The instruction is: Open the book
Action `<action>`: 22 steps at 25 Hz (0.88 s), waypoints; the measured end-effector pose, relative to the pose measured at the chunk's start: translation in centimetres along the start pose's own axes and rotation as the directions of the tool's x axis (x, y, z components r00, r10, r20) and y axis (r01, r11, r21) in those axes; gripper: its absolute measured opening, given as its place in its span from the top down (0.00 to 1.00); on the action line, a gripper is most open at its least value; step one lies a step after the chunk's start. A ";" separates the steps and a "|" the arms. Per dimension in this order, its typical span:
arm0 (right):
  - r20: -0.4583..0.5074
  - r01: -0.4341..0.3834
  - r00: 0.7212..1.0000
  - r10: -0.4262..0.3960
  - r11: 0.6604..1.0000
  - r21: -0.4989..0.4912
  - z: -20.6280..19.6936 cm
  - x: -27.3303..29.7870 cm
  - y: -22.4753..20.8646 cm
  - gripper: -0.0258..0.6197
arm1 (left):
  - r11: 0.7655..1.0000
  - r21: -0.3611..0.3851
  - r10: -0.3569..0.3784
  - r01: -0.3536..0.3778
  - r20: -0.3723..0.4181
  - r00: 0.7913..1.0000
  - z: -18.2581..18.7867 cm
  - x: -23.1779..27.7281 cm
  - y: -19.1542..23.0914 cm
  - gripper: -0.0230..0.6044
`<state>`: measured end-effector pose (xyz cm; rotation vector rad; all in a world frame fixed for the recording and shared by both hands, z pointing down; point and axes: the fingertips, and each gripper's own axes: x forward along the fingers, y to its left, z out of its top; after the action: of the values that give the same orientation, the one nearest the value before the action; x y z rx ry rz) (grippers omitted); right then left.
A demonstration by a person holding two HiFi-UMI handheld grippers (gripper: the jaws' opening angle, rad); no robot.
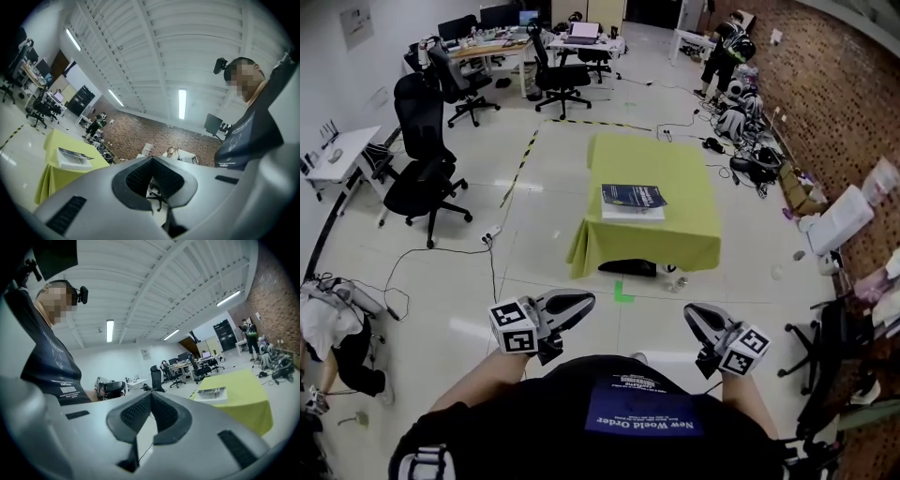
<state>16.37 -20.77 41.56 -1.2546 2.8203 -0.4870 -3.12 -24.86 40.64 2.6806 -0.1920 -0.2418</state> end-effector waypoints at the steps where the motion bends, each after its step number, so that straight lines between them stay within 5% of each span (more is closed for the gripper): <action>1: 0.000 -0.019 1.000 0.019 1.000 0.002 0.2 0.7 -1.3 0.98 | 1.000 -0.007 0.024 -0.024 0.001 1.000 0.1 0.5 1.1 0.97; 12: -0.062 -0.294 0.954 0.292 0.955 -0.031 6.8 5.5 -19.1 0.98 | 0.969 0.042 0.241 -0.245 0.084 0.967 4.9 14.3 9.1 0.97; 22: -0.066 -0.361 0.931 0.359 0.933 -0.012 8.9 9.5 -27.8 0.98 | 0.932 0.089 0.347 -0.350 0.050 0.936 6.8 18.4 15.6 0.97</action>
<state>31.25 -47.62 42.19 -0.7033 3.0159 -0.4809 12.00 -44.75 38.89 2.6777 -0.6997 -0.1687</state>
